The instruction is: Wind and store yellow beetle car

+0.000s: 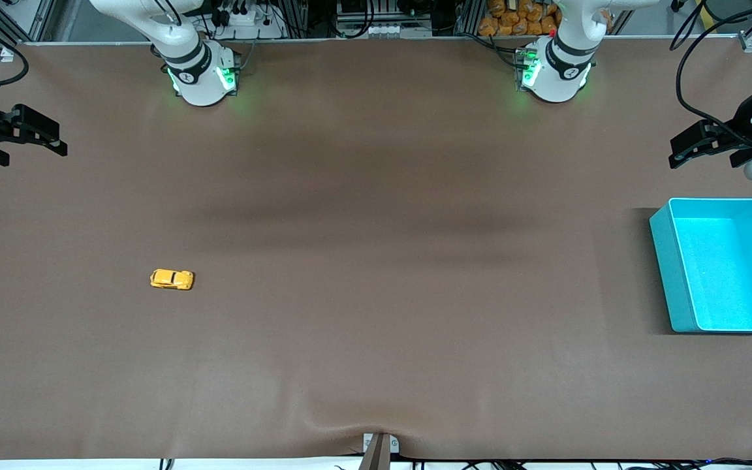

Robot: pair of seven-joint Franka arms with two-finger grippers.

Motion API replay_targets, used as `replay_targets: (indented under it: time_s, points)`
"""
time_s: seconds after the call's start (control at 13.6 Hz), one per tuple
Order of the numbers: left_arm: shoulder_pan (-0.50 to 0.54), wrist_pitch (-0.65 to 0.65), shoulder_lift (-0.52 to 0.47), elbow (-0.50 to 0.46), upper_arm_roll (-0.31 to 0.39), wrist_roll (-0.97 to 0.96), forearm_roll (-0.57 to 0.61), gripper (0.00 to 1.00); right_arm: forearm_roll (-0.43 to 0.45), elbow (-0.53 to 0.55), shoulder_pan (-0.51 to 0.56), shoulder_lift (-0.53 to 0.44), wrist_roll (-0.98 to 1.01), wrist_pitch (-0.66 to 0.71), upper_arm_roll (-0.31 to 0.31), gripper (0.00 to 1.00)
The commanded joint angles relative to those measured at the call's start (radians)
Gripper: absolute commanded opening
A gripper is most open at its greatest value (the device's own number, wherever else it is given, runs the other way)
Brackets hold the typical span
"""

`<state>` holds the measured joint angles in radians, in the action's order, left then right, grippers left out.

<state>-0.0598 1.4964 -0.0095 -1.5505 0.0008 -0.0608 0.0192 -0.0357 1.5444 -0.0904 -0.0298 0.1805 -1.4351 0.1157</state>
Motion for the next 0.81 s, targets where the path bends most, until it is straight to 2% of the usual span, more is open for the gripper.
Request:
replay_targets:
  time_s: [0.0, 0.73]
  points:
    - [0.009, 0.007, -0.004, -0.003, -0.005, 0.009, -0.008, 1.00, -0.001, -0.004, -0.006, -0.009, -0.003, 0.002, 0.002, 1.00]
    - [0.009, 0.007, -0.003, -0.005, -0.005, 0.009, -0.002, 1.00, 0.008, -0.003, 0.003, -0.009, -0.006, -0.010, 0.002, 1.00]
